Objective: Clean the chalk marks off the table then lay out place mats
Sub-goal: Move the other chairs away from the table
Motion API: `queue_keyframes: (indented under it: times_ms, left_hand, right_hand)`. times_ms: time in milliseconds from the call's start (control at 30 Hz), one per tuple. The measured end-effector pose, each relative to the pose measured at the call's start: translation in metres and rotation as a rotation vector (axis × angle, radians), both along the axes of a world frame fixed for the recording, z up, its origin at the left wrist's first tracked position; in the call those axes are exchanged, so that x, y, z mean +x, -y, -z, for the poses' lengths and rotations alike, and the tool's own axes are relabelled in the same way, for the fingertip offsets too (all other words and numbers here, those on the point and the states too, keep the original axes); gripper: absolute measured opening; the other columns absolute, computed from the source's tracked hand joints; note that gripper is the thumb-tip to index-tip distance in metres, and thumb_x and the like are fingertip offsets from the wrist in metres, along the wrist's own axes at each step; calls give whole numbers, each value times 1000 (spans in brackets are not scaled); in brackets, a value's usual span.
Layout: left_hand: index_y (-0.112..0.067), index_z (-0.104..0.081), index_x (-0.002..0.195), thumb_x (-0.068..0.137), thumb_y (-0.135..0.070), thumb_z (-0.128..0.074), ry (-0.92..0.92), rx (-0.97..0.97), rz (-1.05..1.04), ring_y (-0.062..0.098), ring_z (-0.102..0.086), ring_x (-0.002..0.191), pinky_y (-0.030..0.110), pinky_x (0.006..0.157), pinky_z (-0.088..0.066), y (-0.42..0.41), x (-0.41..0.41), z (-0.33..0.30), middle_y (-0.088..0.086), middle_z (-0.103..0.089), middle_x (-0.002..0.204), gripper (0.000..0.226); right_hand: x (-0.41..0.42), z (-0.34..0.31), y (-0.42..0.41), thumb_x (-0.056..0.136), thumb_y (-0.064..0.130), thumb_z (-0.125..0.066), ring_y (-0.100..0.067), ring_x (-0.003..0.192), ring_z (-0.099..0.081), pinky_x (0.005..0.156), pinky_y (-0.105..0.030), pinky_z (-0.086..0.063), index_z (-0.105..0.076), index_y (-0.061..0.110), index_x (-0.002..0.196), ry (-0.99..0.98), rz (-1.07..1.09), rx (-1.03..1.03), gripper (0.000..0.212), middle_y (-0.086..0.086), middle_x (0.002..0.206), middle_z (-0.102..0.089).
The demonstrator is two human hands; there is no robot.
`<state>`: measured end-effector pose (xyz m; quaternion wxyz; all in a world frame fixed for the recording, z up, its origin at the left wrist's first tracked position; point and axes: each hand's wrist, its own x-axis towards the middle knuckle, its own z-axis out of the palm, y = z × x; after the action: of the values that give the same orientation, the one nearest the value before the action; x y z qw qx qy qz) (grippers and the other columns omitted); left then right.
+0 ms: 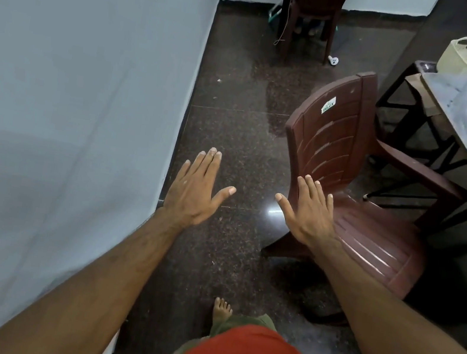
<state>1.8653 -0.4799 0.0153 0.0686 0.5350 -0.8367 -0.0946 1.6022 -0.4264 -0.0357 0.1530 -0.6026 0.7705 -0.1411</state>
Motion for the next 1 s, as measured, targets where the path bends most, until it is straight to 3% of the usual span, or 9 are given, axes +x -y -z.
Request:
queue_keyframes:
  times_ms: [367, 700, 1000]
  left_hand:
    - [-13, -3, 157, 95, -65, -21, 4, 12, 188, 19, 0, 152, 41, 121, -3, 119, -49, -6, 4, -1, 165, 83]
    - [-12, -2, 157, 93, -69, -16, 9, 5, 444, 19, 0, 152, 41, 123, -2, 222, -97, -2, 3, -1, 165, 86]
    - [-12, 1, 157, 91, -70, -13, 90, 19, 667, 19, 2, 152, 41, 123, -2, 328, -98, -3, 2, 1, 166, 89]
  right_hand:
    - [-19, -1, 67, 85, 84, -11, -17, 153, -3, 121, -47, 1, -18, 19, 157, 22, 149, -27, 98, 1, 166, -13]
    - [-23, 5, 108, 92, 73, -23, -18, 153, -5, 123, -49, -2, -20, 18, 157, 33, 418, 27, 85, 1, 166, -15]
    - [9, 4, 163, 89, 77, -19, -19, 153, -8, 122, -49, -4, -23, 18, 156, 59, 677, -3, 90, 0, 165, -17]
